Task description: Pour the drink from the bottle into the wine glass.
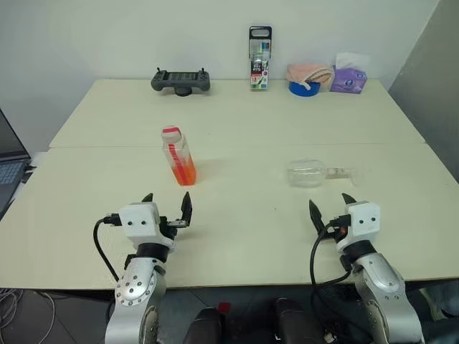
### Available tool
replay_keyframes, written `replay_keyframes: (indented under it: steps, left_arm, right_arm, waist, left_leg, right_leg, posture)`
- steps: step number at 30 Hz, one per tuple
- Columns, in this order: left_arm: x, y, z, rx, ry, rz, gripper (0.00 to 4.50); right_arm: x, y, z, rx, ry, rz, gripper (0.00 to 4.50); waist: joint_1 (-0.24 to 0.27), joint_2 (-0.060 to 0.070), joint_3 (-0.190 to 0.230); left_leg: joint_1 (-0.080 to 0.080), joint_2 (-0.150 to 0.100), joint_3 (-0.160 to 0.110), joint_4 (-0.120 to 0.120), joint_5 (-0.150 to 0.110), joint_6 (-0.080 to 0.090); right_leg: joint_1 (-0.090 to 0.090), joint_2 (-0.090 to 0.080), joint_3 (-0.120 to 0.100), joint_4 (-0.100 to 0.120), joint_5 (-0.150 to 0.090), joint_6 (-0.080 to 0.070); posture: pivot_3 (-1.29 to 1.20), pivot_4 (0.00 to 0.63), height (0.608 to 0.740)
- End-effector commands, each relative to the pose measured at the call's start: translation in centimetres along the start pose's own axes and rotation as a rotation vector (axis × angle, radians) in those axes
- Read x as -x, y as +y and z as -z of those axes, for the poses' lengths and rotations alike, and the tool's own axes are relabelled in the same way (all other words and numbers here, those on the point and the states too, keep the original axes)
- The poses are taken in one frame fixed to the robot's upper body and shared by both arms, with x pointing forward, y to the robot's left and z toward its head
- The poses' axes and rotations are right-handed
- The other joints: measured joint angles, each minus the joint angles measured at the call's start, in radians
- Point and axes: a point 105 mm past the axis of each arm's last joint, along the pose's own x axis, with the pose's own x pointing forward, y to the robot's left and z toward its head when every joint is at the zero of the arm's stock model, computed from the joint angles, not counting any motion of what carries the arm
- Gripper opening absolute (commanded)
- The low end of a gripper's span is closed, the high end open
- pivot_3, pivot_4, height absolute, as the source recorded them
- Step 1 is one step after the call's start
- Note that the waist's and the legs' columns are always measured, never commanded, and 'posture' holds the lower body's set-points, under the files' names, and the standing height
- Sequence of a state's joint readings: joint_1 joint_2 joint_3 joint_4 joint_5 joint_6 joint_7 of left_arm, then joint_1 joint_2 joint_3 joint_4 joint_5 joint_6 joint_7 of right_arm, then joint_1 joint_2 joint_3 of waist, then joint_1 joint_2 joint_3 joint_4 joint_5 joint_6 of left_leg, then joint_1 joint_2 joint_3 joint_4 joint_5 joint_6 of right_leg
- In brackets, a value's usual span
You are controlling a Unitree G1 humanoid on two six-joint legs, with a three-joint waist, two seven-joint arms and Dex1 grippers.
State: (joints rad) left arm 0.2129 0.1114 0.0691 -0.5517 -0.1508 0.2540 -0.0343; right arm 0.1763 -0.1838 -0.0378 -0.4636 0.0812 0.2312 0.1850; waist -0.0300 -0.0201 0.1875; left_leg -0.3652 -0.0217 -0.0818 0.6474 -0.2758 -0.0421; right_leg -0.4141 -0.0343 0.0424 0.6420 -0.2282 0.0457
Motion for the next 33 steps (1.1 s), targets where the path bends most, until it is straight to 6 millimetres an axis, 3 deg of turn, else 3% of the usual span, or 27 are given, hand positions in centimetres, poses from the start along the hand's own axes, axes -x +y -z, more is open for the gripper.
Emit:
replay_keyframes:
  steps: [1, 11, 21, 28, 31, 33]
  left_arm:
    - [0.1, -0.2, -1.5, -0.023, -0.056, 0.007, 4.49]
    - [-0.2, 0.4, -1.5, -0.021, -0.07, -0.029, 4.49]
    - [-0.2, -0.5, -1.4, -0.009, -0.068, 0.015, 4.49]
    - [-0.8, 0.0, -1.5, -0.021, -0.081, -0.003, 4.49]
    - [-1.6, 0.4, -1.8, -0.038, -0.094, -0.026, 4.49]
    - [-2.5, 0.6, -2.0, -0.07, -0.096, -0.039, 4.49]
  right_arm:
    - [0.1, -0.3, -2.0, 0.008, -0.075, 0.017, 4.5]
    - [-0.5, 0.0, -2.5, 0.038, -0.096, -0.026, 4.5]
    - [-0.5, 0.0, -2.5, 0.041, -0.097, -0.033, 4.5]
    - [-1.1, 0.3, -3.7, 0.053, -0.133, -0.081, 4.5]
    - [-1.7, 1.4, -4.7, 0.063, -0.161, -0.172, 4.5]
    - [-2.4, 3.4, -5.7, 0.096, -0.165, -0.332, 4.5]
  waist:
    - [0.0, 0.0, 0.0]
    - [0.0, 0.0, 0.0]
    - [0.0, 0.0, 0.0]
    - [0.0, 0.0, 0.0]
    - [0.0, 0.0, 0.0]
    - [-0.001, -0.001, 0.0]
  left_leg:
    - [0.0, 0.0, 0.0, 0.0, 0.0, 0.0]
    - [0.0, 0.0, 0.0, 0.0, 0.0, 0.0]
    - [0.0, 0.0, 0.0, 0.0, 0.0, 0.0]
    - [0.0, 0.0, 0.0, 0.0, 0.0, 0.0]
    - [0.0, 0.0, 0.0, 0.001, 0.0, 0.0]
    - [0.001, -0.001, 0.0, 0.001, 0.0, 0.0]
  right_leg:
    - [0.0, 0.0, 0.0, 0.0, 0.0, -0.001]
    - [0.0, 0.0, 0.0, 0.0, 0.0, 0.0]
    - [0.0, 0.0, 0.0, 0.0, 0.0, 0.0]
    - [0.0, 0.0, 0.0, 0.0, 0.0, 0.0]
    - [0.0, 0.0, 0.0, 0.001, 0.0, 0.001]
    - [0.001, 0.0, 0.0, 0.001, 0.0, 0.001]
  posture:
    - [0.0, 0.15, 0.74]
    - [0.0, 0.15, 0.74]
    - [0.0, 0.15, 0.74]
    - [0.0, 0.15, 0.74]
    - [0.0, 0.15, 0.74]
    - [0.0, 0.15, 0.74]
